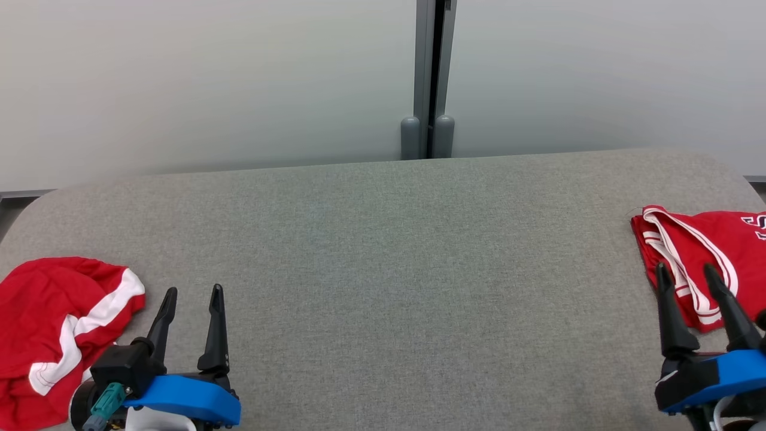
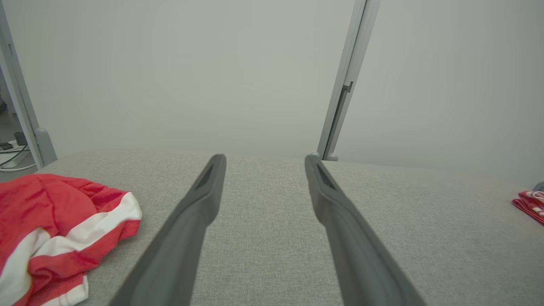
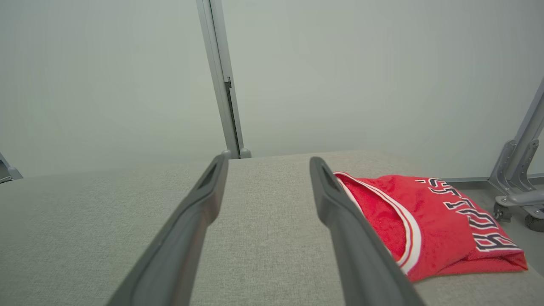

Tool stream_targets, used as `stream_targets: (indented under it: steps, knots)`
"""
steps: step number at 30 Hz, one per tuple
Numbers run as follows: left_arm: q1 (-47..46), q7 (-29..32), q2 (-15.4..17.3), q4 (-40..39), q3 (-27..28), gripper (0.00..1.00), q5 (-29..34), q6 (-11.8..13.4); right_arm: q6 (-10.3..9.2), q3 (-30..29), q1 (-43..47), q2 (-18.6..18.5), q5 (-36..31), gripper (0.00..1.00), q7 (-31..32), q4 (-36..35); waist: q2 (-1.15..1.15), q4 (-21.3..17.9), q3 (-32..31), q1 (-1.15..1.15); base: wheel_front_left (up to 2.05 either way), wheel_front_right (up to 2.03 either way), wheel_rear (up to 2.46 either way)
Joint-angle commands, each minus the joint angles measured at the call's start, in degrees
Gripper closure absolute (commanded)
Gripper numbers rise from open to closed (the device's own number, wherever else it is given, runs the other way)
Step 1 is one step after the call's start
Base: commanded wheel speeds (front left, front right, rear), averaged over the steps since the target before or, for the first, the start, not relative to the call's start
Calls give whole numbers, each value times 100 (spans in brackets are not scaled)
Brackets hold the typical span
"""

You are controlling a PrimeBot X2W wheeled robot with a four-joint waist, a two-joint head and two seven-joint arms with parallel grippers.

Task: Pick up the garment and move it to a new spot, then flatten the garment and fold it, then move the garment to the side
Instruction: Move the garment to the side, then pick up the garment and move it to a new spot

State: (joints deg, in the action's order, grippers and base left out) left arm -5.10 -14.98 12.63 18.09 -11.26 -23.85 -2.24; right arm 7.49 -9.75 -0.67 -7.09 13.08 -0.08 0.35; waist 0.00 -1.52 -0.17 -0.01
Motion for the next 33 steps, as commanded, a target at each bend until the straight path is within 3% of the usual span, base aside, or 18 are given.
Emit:
stream_targets:
  steps: [1, 8, 33]
  knots:
    - [18, -24, -5, -9, 46, 0, 33, -27, 1, 16, 90, 52, -18, 0, -2, -56, 0, -6, -18, 1, 0, 0, 0]
    - [122, -26, -131, 50, 209, 0, 178, -122, 1, 238, 359, 221, -175, 0, -34, -37, 0, 8, -128, 1, 0, 0, 0]
    - [-32, -27, -349, 472, 475, 0, 415, -309, 1, 481, -29, 363, -636, 0, -811, 1293, 0, 15, -120, 1, 0, 0, 0]
